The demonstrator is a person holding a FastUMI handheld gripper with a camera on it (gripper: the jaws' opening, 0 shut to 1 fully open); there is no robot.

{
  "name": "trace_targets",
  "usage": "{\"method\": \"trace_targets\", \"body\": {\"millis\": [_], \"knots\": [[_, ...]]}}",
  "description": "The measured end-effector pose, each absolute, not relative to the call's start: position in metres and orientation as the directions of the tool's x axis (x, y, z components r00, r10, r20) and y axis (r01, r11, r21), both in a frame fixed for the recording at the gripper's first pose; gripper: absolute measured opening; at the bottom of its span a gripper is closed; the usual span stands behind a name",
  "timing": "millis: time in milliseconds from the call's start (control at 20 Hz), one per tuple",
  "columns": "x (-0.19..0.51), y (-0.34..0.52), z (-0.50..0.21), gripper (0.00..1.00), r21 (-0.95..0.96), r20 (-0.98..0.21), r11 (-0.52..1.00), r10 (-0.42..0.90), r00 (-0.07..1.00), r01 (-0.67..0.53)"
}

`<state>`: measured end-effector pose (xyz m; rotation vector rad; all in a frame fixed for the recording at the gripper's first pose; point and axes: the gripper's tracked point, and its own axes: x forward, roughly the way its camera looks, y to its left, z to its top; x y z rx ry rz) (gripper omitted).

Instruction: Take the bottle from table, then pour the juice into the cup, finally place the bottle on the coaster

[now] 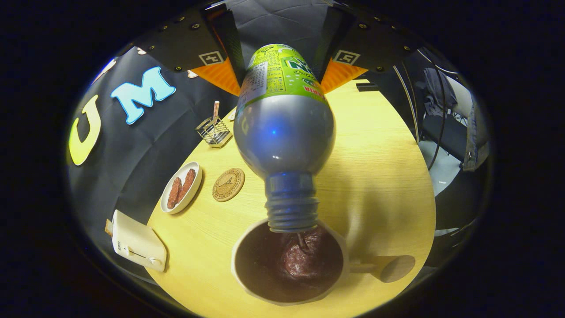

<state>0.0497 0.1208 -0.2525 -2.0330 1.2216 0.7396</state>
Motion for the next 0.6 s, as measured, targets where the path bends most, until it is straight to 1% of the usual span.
{"method": "trace_targets", "body": {"millis": [600], "knots": [[0.059,0.127,-0.237,0.75,-0.224,-0.696,-0.402,-0.572,0.435,-0.888]]}}
